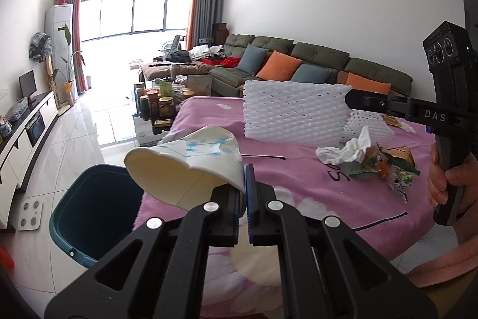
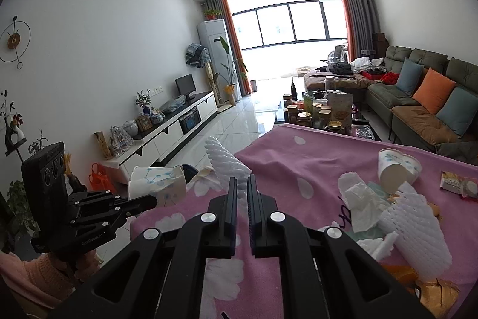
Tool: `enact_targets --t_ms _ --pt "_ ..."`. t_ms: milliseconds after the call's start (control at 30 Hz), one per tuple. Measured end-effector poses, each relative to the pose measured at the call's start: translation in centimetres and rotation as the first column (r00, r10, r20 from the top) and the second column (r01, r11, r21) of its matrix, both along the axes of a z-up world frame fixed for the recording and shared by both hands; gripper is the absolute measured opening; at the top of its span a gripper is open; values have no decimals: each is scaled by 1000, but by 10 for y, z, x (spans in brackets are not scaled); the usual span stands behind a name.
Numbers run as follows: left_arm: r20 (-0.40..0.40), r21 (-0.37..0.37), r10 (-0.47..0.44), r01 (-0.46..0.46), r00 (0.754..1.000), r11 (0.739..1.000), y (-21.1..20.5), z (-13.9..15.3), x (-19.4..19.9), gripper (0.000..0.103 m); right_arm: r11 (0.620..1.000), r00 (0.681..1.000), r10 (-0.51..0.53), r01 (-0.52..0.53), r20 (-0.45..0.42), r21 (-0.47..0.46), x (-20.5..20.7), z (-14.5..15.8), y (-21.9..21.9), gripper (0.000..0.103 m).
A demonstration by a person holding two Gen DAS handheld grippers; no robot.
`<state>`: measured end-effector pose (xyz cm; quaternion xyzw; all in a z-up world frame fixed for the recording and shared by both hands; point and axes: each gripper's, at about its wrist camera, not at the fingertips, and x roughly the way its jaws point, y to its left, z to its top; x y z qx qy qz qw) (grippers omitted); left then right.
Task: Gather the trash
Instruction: 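Carry the cup and foam net to the teal basket while both grippers open to drop them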
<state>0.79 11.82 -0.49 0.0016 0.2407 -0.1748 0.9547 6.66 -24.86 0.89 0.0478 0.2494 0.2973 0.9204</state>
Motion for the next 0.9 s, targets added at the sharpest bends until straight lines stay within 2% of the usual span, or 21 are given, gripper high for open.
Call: enact_targets --t_ms 267,467,633,900 --pt "-36 26 148 -147 988 989 73 -5 18 4 987 987 159 -158 -34 19 34 3 75 6" --pt "-98 37 207 -205 973 978 118 -24 36 4 974 973 225 -225 -57 14 55 4 123 6" --pt "-152 30 227 -225 962 974 140 -43 48 4 966 962 257 -257 -95 8 69 -3 156 6" --pt "-232 25 238 -238 943 971 151 -74 71 5 959 947 274 -282 -170 -25 87 -29 197 6"
